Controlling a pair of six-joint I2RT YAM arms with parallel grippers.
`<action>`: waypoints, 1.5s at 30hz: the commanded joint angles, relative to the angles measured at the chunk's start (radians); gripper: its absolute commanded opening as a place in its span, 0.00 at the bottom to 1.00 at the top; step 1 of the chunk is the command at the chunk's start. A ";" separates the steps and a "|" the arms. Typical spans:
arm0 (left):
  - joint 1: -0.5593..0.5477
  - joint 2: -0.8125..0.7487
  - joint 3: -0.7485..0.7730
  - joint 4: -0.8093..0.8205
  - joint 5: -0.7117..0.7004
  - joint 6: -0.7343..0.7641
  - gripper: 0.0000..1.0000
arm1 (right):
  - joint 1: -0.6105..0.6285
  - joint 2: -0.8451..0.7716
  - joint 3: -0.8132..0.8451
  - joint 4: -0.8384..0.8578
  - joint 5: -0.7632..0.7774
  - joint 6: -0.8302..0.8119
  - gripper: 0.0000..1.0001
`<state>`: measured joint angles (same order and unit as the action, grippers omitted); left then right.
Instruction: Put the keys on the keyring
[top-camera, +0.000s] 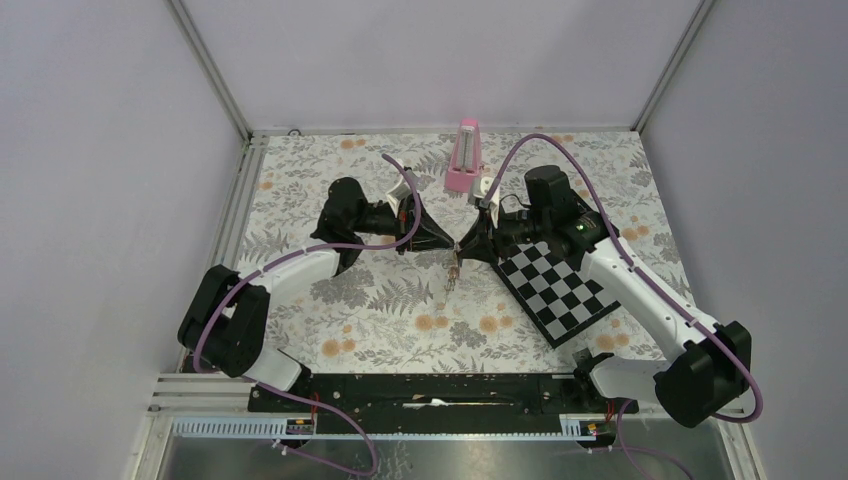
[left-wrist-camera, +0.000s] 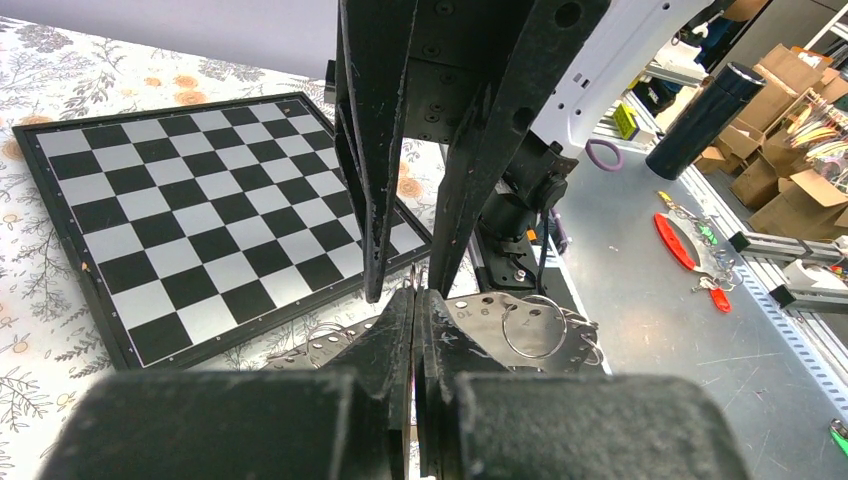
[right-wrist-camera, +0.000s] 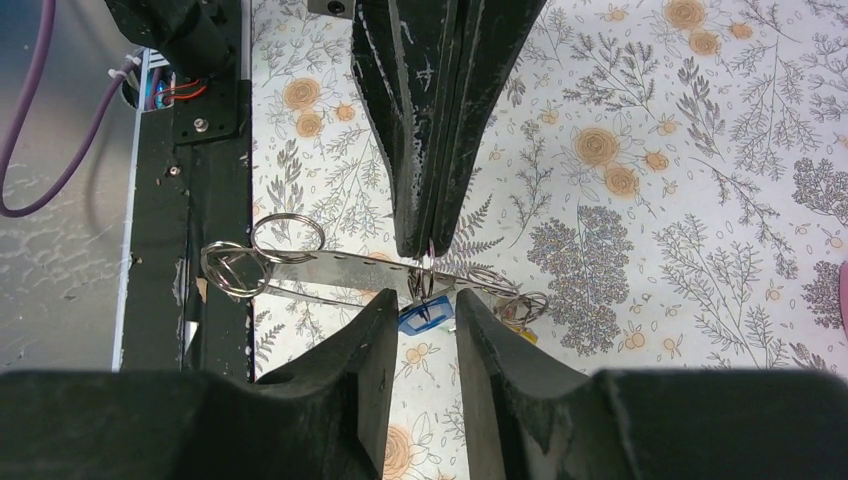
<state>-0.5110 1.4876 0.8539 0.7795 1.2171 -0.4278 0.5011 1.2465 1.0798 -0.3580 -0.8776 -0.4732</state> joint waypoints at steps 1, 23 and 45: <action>0.003 -0.003 -0.006 0.080 0.022 -0.009 0.00 | -0.006 0.013 0.046 0.035 -0.034 0.025 0.34; 0.002 0.010 0.002 0.021 0.019 0.054 0.00 | -0.006 0.032 0.060 0.022 -0.058 0.037 0.00; -0.047 0.043 0.265 -0.857 -0.037 0.822 0.41 | 0.022 0.081 0.065 -0.081 0.018 0.019 0.00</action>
<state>-0.5415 1.5185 1.0931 -0.0677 1.1805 0.3382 0.5148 1.3270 1.0966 -0.4622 -0.8520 -0.4583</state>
